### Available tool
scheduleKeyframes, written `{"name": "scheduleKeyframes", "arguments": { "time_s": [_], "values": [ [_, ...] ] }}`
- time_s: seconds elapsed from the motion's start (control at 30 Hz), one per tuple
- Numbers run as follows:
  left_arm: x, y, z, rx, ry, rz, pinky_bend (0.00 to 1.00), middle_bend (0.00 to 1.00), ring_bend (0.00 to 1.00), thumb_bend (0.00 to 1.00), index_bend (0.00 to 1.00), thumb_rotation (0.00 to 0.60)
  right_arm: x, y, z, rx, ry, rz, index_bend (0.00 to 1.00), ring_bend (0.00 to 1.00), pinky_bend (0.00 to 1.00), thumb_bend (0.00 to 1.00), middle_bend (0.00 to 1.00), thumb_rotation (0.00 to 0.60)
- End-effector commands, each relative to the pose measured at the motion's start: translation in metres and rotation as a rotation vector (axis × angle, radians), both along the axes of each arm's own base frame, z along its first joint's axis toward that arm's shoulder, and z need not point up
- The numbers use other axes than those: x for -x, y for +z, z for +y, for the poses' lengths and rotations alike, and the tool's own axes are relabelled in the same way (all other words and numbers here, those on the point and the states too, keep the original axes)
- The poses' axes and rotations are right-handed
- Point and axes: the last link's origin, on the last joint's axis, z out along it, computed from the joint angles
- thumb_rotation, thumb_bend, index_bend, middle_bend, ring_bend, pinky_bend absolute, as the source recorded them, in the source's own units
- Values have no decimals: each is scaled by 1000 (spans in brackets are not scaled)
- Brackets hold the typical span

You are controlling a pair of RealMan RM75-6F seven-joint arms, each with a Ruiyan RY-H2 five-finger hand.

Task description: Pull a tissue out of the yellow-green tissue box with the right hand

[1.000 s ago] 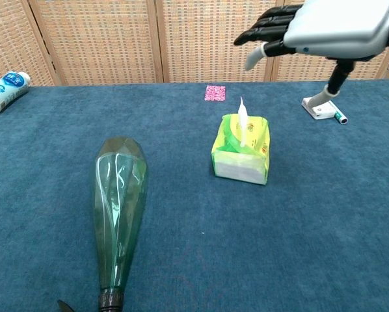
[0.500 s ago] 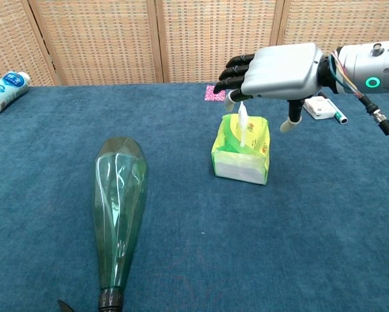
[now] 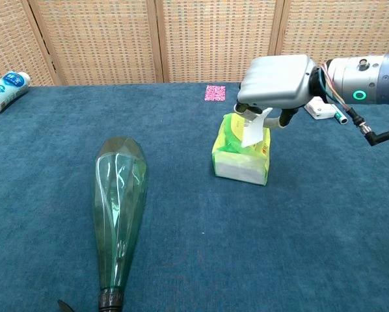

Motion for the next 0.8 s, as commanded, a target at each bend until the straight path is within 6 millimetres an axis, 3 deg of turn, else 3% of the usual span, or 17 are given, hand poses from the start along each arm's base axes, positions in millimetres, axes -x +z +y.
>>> {"name": "scheduleKeyframes", "arguments": {
  "time_s": [0.03, 0.17, 0.3, 0.47, 0.57, 0.73, 0.8],
  "values": [
    [0, 0, 0, 2, 1, 0, 0, 0, 0, 0, 0, 600, 1, -2, 1, -2, 26, -40, 652, 515, 609, 584, 597, 600],
    [0, -1, 1, 6, 2, -1, 0, 0, 0, 0, 0, 600, -1, 3, 2, -4, 44, -127, 653, 515, 609, 604, 597, 600],
    [1, 0, 1, 8, 3, -4, 0, 0, 0, 0, 0, 600, -11, 23, -1, 9, 90, -262, 653, 515, 609, 616, 597, 600],
    [0, 0, 1, 9, -1, -8, 0, 0, 0, 0, 0, 600, -40, 75, -16, 81, 91, -559, 653, 515, 609, 620, 597, 600],
    [-1, 0, -1, 13, -7, -10, 0, 0, 0, 0, 0, 600, -48, 106, -31, 136, 10, -777, 653, 515, 609, 620, 597, 600],
    [-3, 1, -5, 7, -23, -16, 0, 0, 0, 0, 0, 600, -36, 143, -64, 283, -188, -1012, 653, 515, 609, 620, 599, 600],
    [-3, 2, -6, 6, -27, -20, 0, 0, 0, 0, 0, 600, -27, 144, -72, 308, -275, -1056, 653, 515, 609, 620, 599, 600]
  ]
}}
